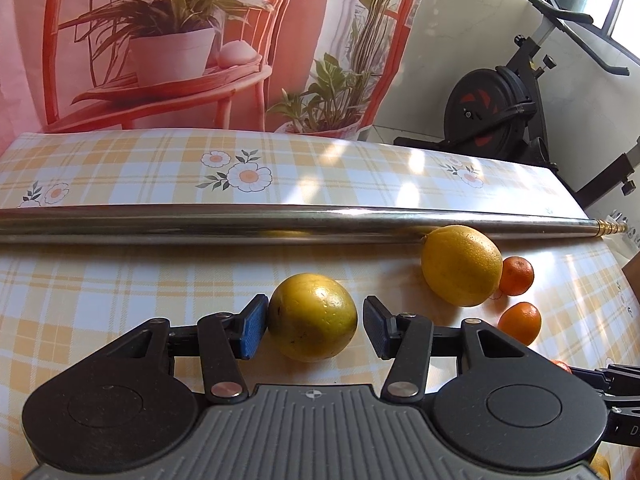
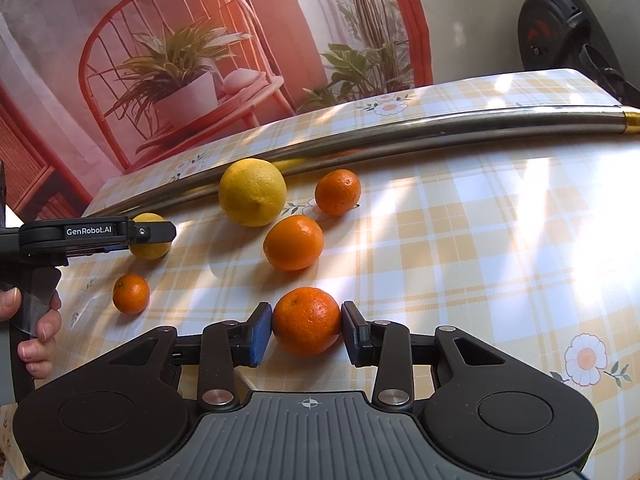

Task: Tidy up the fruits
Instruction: 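Grasp a yellow grapefruit with the left gripper while the right grasps a mandarin, then carry the yellow grapefruit to the plate and release it with the left gripper while the right holds the mandarin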

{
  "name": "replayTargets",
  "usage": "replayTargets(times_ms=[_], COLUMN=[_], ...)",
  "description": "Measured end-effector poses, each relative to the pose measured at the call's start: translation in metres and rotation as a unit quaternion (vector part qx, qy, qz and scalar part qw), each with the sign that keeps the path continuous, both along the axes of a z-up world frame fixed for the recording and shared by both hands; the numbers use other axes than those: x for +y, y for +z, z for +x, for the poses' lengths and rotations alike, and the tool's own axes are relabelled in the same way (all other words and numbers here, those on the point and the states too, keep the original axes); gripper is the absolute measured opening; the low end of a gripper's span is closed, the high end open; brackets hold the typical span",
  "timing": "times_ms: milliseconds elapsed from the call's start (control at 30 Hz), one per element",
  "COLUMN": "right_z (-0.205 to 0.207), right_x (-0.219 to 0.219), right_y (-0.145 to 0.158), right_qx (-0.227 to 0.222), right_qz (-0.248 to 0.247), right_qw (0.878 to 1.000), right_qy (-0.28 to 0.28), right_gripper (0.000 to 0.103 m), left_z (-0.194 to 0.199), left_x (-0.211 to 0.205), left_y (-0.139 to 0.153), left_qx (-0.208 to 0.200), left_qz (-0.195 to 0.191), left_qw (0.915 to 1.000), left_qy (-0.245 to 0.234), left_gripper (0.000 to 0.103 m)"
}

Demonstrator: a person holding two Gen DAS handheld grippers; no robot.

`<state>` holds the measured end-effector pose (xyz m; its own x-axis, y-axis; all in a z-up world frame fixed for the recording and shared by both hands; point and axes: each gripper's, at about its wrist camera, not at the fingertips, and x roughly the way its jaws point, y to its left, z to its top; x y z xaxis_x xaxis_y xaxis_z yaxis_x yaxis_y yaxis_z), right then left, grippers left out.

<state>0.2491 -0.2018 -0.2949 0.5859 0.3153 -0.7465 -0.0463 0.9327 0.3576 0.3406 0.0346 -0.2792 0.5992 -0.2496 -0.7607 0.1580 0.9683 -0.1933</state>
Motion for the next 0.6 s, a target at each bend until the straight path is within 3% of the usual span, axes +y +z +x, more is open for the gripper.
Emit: replayTargets(times_ms=[233, 600], right_z=[-0.001, -0.013], right_x=[-0.001, -0.006], right_y=[-0.001, 0.011], right_qx=[-0.001, -0.020], right_qz=[0.006, 0.030], right_qw=[1.000, 0.999], right_qy=[-0.004, -0.022], right_gripper=[0.035, 0.034], left_z=[-0.009, -0.058], left_x=[-0.002, -0.002], left_y=[0.003, 0.039], left_qx=[-0.010, -0.056], left_qz=[0.017, 0.026], left_qw=[0.9998, 0.9975], left_qy=[-0.003, -0.035], left_gripper=[0.049, 0.049])
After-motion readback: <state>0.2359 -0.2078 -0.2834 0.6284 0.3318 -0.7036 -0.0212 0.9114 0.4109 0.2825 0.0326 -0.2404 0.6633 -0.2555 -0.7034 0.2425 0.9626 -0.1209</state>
